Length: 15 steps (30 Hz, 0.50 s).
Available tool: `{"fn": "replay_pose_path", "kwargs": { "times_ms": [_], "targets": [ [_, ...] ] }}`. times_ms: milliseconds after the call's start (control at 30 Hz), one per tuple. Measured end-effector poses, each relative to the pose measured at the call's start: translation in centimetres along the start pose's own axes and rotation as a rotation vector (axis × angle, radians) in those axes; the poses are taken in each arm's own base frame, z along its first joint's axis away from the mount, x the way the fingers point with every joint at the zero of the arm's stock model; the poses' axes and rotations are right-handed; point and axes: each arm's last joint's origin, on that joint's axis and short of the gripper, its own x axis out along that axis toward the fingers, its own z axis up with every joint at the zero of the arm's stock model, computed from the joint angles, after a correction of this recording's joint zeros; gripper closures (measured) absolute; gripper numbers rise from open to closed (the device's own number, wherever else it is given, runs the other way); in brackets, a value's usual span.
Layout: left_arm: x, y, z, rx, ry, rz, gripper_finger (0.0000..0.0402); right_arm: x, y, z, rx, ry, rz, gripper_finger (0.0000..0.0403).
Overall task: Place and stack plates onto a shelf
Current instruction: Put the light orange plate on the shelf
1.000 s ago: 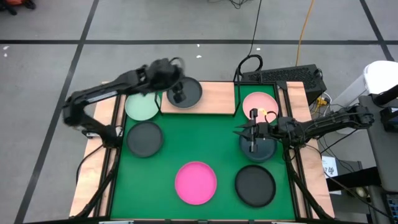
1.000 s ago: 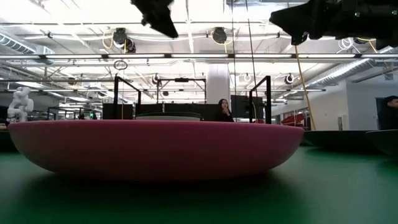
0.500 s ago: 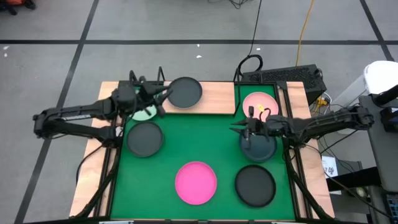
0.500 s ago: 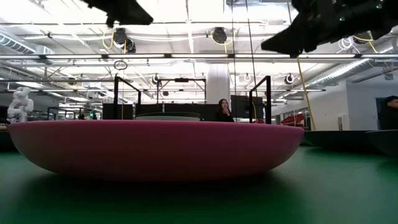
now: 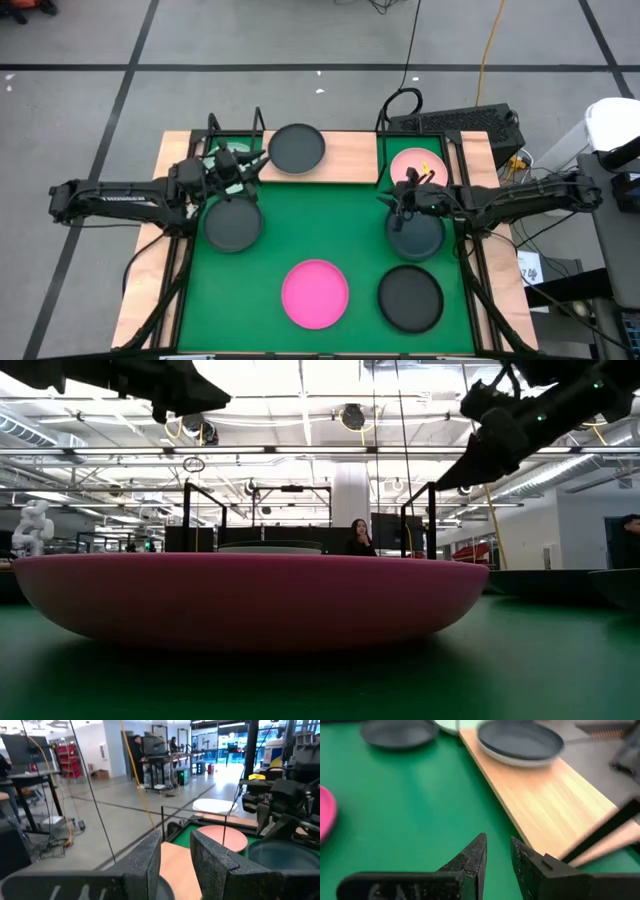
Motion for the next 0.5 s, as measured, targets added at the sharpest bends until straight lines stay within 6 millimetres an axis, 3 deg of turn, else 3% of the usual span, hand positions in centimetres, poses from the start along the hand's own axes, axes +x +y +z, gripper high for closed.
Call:
{"fn": "replay_pose_path", "kwargs": {
  "times_ms": [267, 400, 500],
  "targets": [
    [0.1, 0.3, 0.0, 0.074, -0.003, 0.026, 0.0291, -0.4, -0.9, 3.1, -0.015, 0.103, -0.060, 0.0332],
    [0.1, 0.3, 0.0, -0.066, -0.005, 0.024, 0.0291, 0.3, -1.4, 3.0, -0.006, 0.176, -0.094, 0.0332],
    [0.1, 0.1, -0.1, -0.052, 0.008, 0.012, 0.0291, 1.2, -1.5, 2.4, -0.004, 0.245, -0.076, 0.0332]
  ]
}}
